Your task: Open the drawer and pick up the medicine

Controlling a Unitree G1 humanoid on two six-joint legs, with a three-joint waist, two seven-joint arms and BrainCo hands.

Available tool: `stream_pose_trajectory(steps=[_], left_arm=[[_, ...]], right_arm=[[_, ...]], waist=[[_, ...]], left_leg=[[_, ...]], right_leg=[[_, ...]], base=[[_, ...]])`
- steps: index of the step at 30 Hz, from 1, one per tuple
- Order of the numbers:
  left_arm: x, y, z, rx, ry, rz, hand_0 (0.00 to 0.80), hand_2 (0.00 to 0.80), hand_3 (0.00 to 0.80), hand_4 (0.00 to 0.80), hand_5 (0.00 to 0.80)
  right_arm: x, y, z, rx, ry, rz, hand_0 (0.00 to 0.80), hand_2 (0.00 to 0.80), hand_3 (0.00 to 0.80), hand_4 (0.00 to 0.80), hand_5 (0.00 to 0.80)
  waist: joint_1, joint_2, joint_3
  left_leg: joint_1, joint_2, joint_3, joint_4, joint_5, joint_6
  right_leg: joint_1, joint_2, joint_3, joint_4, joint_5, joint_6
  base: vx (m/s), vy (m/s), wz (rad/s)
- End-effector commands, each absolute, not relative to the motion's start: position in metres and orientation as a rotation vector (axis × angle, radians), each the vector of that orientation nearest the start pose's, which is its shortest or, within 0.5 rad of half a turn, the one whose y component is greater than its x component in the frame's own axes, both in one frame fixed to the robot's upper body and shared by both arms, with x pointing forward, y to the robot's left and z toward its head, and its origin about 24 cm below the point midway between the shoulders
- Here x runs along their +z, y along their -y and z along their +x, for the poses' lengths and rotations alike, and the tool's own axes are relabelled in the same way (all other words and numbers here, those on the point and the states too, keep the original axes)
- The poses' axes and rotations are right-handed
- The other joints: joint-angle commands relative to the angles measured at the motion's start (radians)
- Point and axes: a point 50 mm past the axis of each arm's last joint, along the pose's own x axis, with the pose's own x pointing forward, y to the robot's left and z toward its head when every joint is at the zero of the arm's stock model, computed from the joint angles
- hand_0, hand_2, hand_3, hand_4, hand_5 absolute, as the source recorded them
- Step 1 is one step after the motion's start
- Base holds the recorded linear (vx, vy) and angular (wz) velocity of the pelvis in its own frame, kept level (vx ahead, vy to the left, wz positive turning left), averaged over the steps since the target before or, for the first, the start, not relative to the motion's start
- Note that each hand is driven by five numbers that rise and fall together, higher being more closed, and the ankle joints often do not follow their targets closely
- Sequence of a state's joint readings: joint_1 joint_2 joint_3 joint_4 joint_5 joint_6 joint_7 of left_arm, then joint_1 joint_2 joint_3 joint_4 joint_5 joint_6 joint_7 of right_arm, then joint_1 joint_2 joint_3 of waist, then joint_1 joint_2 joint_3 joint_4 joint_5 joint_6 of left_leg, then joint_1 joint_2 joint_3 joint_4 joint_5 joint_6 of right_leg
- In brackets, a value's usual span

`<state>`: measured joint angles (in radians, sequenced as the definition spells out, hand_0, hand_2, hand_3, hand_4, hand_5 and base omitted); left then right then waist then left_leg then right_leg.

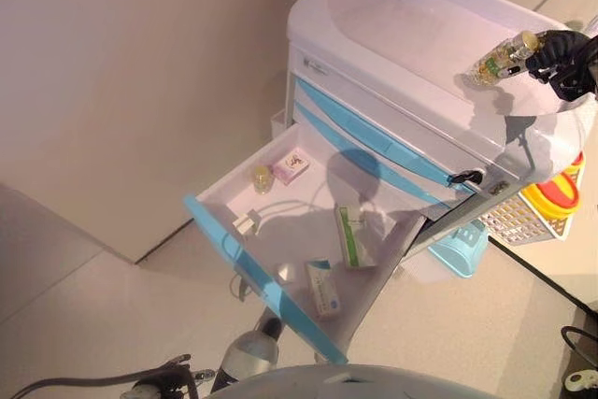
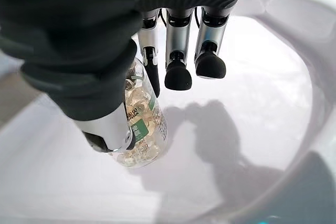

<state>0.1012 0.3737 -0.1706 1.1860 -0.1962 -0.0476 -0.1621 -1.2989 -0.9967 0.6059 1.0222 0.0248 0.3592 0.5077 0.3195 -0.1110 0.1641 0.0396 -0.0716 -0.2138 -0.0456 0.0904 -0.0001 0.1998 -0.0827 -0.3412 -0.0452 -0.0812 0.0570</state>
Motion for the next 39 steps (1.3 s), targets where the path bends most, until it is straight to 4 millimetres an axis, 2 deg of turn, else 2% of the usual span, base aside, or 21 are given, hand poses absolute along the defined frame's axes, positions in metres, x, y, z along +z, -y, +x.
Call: stream_pose_trajectory(steps=[1,9,22,23,24,25,26,27,39], left_arm=[[-0.142,-0.299,0.052,0.055,-1.244,0.24,0.0,0.0,0.0,0.0,0.0],[-0.14,-0.302,0.054,0.053,-1.228,0.254,0.0,0.0,0.0,0.0,0.0],[-0.138,-0.303,0.054,0.044,-1.225,0.261,0.0,0.0,0.0,0.0,0.0],[-0.138,-0.303,0.053,0.042,-1.226,0.262,0.0,0.0,0.0,0.0,0.0],[-0.138,-0.303,0.053,0.041,-1.227,0.263,0.0,0.0,0.0,0.0,0.0],[-0.138,-0.303,0.054,0.038,-1.228,0.265,0.0,0.0,0.0,0.0,0.0],[-0.138,-0.303,0.054,0.037,-1.229,0.267,0.0,0.0,0.0,0.0,0.0],[-0.138,-0.303,0.054,0.037,-1.229,0.267,0.0,0.0,0.0,0.0,0.0],[-0.139,-0.302,0.052,0.027,-1.24,0.272,0.0,0.0,0.0,0.0,0.0]], right_arm=[[0.316,0.347,0.358,-0.171,-0.429,-1.006,0.8,0.8,0.8,0.8,0.8],[0.298,0.353,0.356,-0.129,-0.517,-1.032,0.8,0.8,0.8,0.8,0.8],[0.287,0.351,0.358,-0.101,-0.529,-1.075,0.8,0.8,0.8,0.8,0.8],[0.287,0.351,0.359,-0.102,-0.53,-1.078,0.765,0.765,0.765,0.765,0.765],[0.287,0.351,0.359,-0.104,-0.53,-1.081,0.69,0.69,0.69,0.69,0.69],[0.286,0.351,0.359,-0.107,-0.531,-1.081,0.549,0.549,0.549,0.549,0.549],[0.286,0.35,0.36,-0.109,-0.53,-1.081,0.348,0.348,0.348,0.348,0.348],[0.287,0.349,0.36,-0.112,-0.526,-1.084,0.0,0.0,0.0,0.0,0.0],[0.291,0.348,0.363,-0.162,-0.484,-1.086,0.0,0.0,0.0,0.0,0.0]], waist=[[0.012,-0.025,-0.032],[0.019,-0.031,-0.017],[0.028,-0.036,-0.006],[0.029,-0.036,-0.006],[0.03,-0.036,-0.006],[0.031,-0.036,-0.006],[0.032,-0.037,-0.005],[0.033,-0.037,-0.004],[0.034,-0.039,-0.01]], left_leg=[[0.03,-0.029,0.014,0.051,-0.136,0.037],[0.023,-0.029,0.015,0.056,-0.139,0.042],[0.023,-0.029,0.012,0.056,-0.141,0.042],[0.025,-0.029,0.012,0.056,-0.141,0.042],[0.025,-0.028,0.012,0.055,-0.141,0.042],[0.027,-0.028,0.011,0.054,-0.141,0.042],[0.028,-0.028,0.011,0.053,-0.141,0.042],[0.028,-0.027,0.011,0.053,-0.141,0.041],[0.036,-0.025,0.017,0.049,-0.142,0.041]], right_leg=[[-0.093,-0.053,0.062,0.126,0.041,0.032],[-0.101,-0.052,0.072,0.131,0.043,0.04],[-0.098,-0.045,0.085,0.121,0.046,0.046],[-0.097,-0.044,0.085,0.12,0.046,0.046],[-0.097,-0.044,0.086,0.12,0.047,0.046],[-0.096,-0.044,0.085,0.119,0.047,0.047],[-0.095,-0.044,0.085,0.118,0.047,0.047],[-0.095,-0.044,0.085,0.118,0.047,0.047],[-0.091,-0.044,0.094,0.112,0.05,0.051]], base=[[0.025,-0.005,0.05],[0.003,-0.001,0.01],[0.0,0.0,0.0],[0.02,0.003,0.04],[0.019,0.002,0.07],[0.016,0.001,0.09],[0.012,0.002,0.06],[0.012,0.003,0.04],[0.005,0.001,0.02]])
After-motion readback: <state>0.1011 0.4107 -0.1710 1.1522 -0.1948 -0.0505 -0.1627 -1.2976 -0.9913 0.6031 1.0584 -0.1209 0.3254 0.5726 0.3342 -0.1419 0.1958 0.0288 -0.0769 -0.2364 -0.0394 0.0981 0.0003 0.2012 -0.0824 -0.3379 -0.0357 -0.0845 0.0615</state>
